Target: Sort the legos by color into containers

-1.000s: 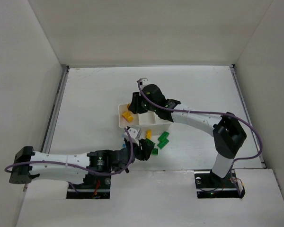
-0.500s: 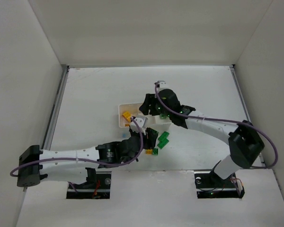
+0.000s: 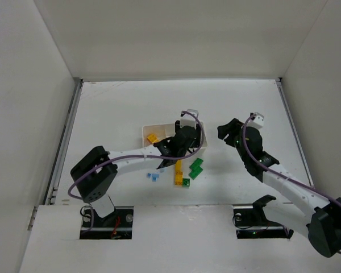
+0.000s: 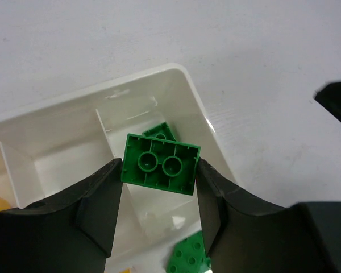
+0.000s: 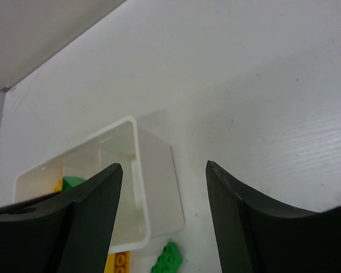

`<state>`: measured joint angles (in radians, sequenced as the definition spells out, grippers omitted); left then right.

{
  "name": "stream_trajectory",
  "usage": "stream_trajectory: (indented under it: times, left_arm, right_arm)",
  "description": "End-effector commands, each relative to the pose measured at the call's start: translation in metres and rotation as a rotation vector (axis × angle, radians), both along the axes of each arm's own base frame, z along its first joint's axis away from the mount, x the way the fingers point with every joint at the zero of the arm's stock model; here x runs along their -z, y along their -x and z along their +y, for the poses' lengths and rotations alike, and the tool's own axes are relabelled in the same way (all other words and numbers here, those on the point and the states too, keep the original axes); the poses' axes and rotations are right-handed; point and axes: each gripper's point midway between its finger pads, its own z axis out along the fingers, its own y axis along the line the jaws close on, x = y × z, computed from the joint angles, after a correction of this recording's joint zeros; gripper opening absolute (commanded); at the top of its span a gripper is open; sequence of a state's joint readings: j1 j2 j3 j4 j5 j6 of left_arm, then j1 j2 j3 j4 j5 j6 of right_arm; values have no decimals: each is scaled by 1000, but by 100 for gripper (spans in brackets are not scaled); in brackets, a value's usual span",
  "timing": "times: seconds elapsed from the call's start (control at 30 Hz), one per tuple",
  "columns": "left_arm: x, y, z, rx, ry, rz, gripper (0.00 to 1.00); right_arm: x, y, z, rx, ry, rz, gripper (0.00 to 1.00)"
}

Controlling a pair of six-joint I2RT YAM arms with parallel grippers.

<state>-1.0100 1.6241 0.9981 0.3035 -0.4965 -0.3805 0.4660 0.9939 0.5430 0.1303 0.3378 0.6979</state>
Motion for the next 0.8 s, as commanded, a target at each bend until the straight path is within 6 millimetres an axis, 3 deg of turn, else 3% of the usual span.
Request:
stream_trajectory:
  times: [0.0,0.1,0.27,0.37,0.4,0.5,0.6,0.77]
  left_arm:
    - [-26,-20,-23,33,12,-63,55]
    - [-31,-21,-23,26,1,-74,65]
    - [-45,2,-3,18,33,-85,68]
    - [-44,23,20,3,39,-68,70]
    - [-43,36,42,-29,48,-63,69]
    - [-38,50,76,-84,69,-39,67]
    - [-27,62,108,-144,87,1,66]
    - [-6,81,144,-202,102,53,66]
  right_arm:
    - [-16,4,-5,23,-40,-67,66]
    - [-9,12,-5,7,-34,-59,66]
    - [14,32,22,-100,-9,-2,54]
    - [31,57,54,-219,30,55,38]
    - [41,78,75,-298,58,96,34]
    - [58,109,103,-400,101,162,39]
    - [78,137,127,-487,162,237,56]
    - [104,158,147,-529,222,328,61]
